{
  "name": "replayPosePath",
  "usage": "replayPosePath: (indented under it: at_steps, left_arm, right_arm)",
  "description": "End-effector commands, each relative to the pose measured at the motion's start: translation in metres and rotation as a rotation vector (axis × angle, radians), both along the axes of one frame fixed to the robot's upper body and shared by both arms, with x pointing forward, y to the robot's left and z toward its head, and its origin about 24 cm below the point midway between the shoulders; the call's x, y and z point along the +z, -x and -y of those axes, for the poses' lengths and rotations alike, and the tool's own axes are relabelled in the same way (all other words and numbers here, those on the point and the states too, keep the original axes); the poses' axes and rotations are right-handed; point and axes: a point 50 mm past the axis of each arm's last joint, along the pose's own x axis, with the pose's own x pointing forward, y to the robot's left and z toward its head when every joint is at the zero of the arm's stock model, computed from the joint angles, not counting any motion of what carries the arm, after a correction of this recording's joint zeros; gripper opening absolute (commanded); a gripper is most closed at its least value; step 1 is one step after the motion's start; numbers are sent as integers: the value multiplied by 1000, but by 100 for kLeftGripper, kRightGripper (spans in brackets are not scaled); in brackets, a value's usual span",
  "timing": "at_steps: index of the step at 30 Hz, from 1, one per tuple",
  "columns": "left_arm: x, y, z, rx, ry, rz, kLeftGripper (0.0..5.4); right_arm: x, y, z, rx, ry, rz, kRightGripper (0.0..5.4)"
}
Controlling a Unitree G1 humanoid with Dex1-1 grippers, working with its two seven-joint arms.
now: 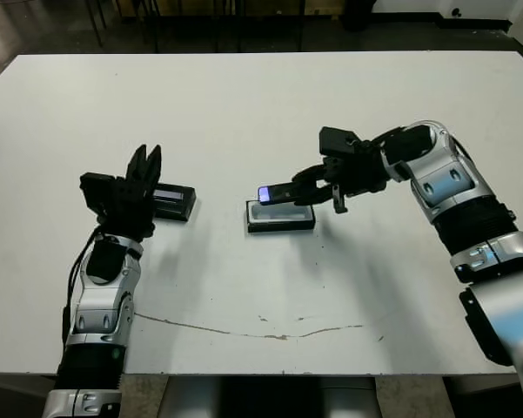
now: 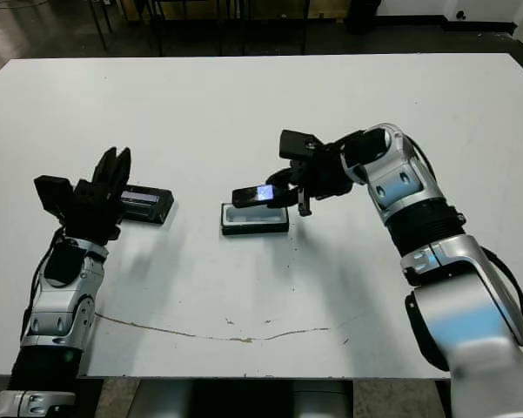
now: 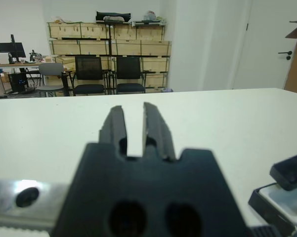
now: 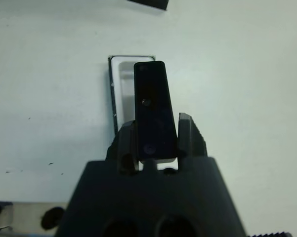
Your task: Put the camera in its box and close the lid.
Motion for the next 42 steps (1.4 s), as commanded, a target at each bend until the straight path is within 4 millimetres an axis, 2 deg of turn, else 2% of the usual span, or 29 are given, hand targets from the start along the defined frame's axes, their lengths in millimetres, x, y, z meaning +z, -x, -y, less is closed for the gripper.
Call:
replayPosePath:
  at_steps: [1,19,36,42]
  left_arm:
    - [-6,2,-3,12,-12,-35,0]
    - [-7,2,-3,9,-2,-33,0]
    - [-8,3,-2,10,-9,-28,0]
    - [-8,3,-3,15,-7,-29,0]
  right_arm:
    - [-3,0,-1,16,18,-36,50]
    - [-9,1,-5,55,74,-93,50]
    - [-17,-2,-32,77,130,-65,50]
    - [-21,-1,-35,82,159,-71,50]
